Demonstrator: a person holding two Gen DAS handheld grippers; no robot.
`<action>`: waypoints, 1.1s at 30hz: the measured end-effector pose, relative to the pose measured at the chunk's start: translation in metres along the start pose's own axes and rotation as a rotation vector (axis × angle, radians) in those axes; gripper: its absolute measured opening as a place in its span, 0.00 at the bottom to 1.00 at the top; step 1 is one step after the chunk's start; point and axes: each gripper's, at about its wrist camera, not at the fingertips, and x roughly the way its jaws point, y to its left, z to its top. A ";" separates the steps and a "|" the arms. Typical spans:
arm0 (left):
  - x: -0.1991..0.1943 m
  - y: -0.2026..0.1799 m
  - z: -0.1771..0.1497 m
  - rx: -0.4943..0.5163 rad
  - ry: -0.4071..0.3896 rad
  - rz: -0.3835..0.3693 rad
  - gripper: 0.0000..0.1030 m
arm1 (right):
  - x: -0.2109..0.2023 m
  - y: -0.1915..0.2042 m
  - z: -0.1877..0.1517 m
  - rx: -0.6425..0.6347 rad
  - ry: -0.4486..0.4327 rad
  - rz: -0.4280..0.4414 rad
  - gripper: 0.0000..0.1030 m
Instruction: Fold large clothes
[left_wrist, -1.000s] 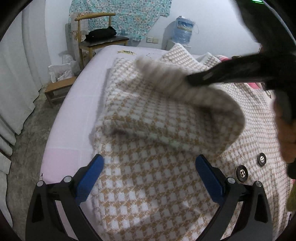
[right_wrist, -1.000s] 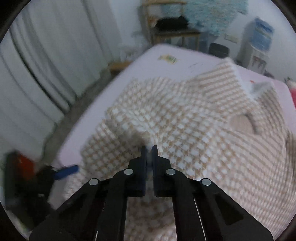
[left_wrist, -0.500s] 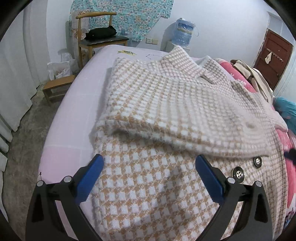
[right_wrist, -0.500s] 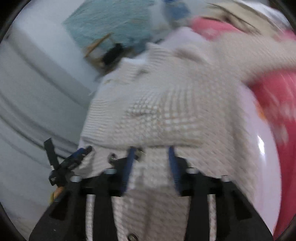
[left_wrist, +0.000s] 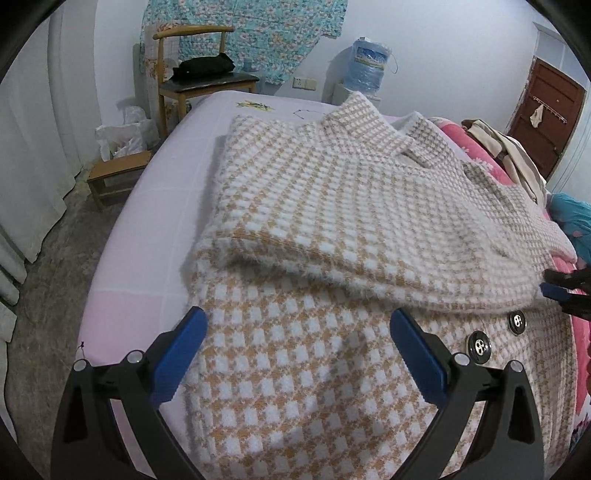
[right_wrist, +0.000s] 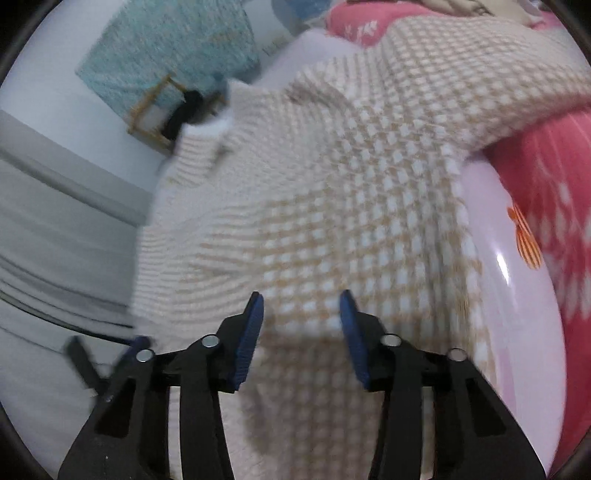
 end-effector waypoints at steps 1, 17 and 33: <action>0.001 0.004 0.000 -0.020 0.002 0.001 0.95 | 0.006 0.002 0.004 -0.010 0.009 -0.029 0.19; 0.001 0.020 -0.002 -0.097 -0.015 -0.002 0.95 | -0.056 0.133 0.101 -0.327 -0.259 -0.003 0.08; 0.005 0.013 -0.001 -0.063 -0.005 0.046 0.95 | 0.030 0.016 0.043 -0.125 0.102 -0.134 0.37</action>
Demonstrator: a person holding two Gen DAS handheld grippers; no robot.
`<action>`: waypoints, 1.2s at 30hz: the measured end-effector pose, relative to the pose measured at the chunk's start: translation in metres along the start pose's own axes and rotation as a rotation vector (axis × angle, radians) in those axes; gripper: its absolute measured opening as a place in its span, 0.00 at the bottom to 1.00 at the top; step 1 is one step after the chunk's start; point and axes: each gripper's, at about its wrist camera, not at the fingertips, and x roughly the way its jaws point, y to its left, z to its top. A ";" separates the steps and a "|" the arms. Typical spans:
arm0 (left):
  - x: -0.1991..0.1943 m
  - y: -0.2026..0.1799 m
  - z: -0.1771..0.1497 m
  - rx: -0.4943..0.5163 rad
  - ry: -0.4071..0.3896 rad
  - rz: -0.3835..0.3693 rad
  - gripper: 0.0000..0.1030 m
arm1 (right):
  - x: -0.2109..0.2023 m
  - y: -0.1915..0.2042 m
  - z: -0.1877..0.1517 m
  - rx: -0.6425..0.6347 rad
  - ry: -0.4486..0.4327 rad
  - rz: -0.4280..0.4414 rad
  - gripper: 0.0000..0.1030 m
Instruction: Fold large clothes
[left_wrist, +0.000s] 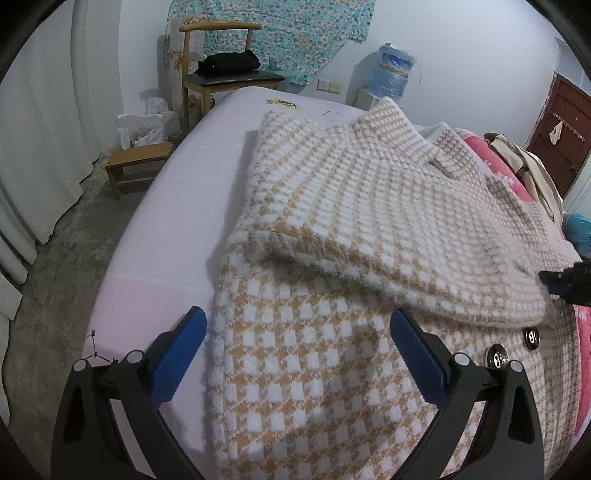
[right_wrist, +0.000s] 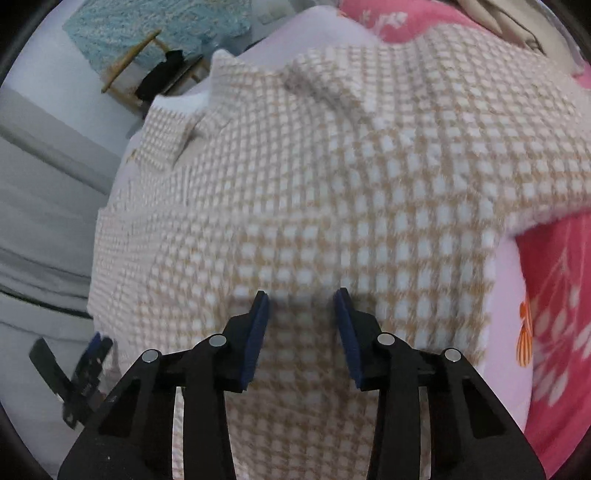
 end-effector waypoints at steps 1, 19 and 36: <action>0.000 0.000 0.000 0.000 0.001 -0.001 0.95 | -0.001 0.002 -0.003 -0.010 0.004 0.001 0.37; 0.000 0.000 0.000 -0.001 0.000 -0.003 0.95 | -0.039 0.030 -0.006 -0.153 -0.119 -0.063 0.04; -0.001 0.002 -0.001 -0.010 -0.006 -0.010 0.95 | -0.032 0.047 0.066 -0.226 -0.244 -0.241 0.04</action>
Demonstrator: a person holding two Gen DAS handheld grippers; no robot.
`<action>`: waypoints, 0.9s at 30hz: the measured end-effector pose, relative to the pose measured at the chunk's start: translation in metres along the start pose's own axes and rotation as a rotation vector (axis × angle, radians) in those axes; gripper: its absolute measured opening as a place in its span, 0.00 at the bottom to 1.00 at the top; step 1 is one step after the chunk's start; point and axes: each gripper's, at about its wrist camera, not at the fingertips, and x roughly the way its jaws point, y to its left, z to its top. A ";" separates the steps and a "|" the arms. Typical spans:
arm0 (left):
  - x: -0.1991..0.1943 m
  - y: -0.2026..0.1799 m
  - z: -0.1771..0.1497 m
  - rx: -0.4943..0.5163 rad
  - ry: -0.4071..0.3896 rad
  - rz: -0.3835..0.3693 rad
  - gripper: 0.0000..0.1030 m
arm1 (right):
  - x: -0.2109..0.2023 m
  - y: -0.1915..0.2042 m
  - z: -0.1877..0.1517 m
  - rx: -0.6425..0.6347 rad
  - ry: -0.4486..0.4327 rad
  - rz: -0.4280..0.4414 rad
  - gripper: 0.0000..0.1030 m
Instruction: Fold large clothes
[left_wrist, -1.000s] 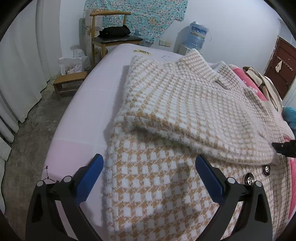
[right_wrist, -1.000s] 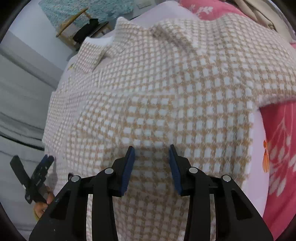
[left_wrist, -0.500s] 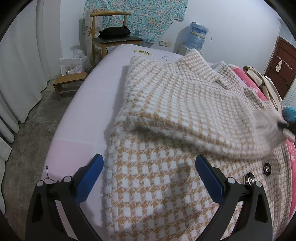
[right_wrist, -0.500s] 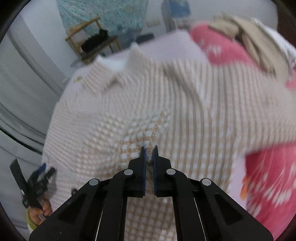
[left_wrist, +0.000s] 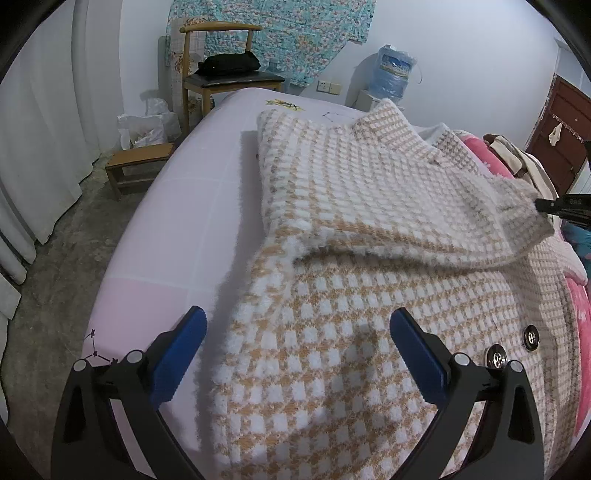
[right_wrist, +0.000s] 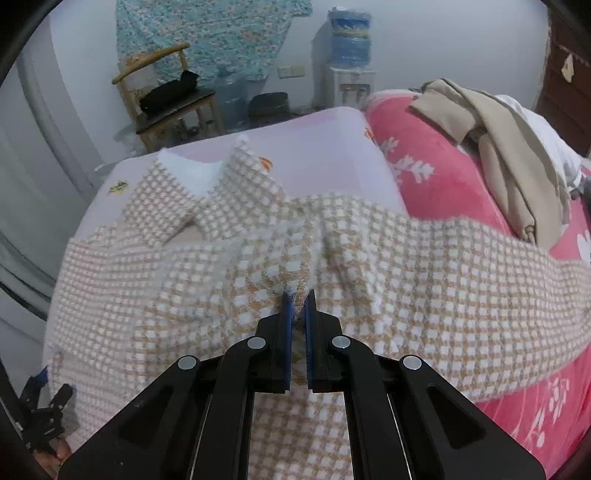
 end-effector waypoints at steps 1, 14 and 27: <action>0.000 0.000 0.000 0.000 0.000 0.000 0.95 | 0.004 0.000 -0.002 0.001 0.008 -0.005 0.04; -0.017 0.012 0.003 -0.023 -0.020 -0.071 0.95 | 0.022 -0.016 -0.015 0.031 0.027 -0.048 0.29; -0.089 -0.012 0.061 0.154 -0.145 -0.165 0.95 | 0.056 0.041 -0.033 -0.171 0.110 0.077 0.49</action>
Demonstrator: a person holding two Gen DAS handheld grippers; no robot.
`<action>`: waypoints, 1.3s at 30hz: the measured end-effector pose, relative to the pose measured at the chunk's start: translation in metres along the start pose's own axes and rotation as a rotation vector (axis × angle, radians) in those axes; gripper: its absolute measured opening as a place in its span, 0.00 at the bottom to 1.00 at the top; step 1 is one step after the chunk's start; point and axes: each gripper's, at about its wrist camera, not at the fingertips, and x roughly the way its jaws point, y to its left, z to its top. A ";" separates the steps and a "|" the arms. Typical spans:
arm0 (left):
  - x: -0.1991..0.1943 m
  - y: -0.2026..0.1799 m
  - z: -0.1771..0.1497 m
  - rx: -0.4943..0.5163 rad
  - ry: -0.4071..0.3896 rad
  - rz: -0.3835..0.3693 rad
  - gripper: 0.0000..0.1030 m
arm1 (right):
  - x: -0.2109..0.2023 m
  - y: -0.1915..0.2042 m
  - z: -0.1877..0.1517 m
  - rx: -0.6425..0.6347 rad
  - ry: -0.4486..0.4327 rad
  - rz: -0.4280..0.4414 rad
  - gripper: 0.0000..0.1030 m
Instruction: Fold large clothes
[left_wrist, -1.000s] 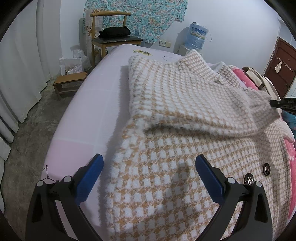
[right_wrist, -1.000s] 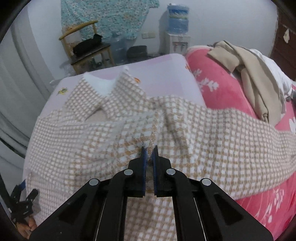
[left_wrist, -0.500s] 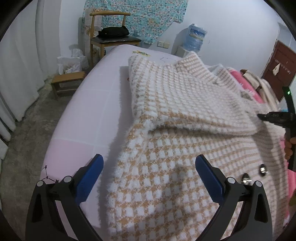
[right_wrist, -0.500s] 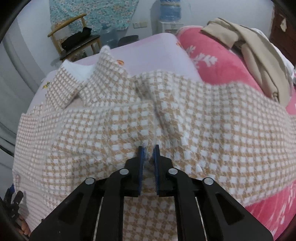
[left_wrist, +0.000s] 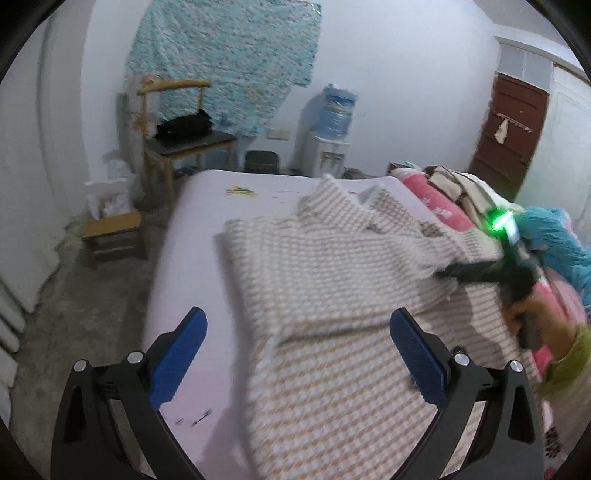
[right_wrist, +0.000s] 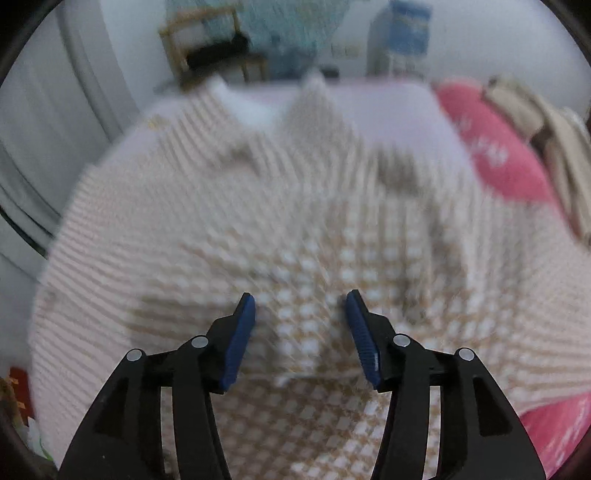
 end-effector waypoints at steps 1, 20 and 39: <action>0.009 -0.002 0.004 0.003 0.009 -0.013 0.95 | 0.000 0.000 -0.002 -0.016 -0.030 -0.002 0.49; 0.176 0.010 0.022 0.028 0.229 0.082 0.95 | 0.009 -0.019 0.015 0.016 -0.063 0.001 0.50; 0.165 -0.039 -0.005 0.098 0.195 0.155 0.95 | -0.065 -0.055 -0.016 0.118 -0.132 -0.021 0.60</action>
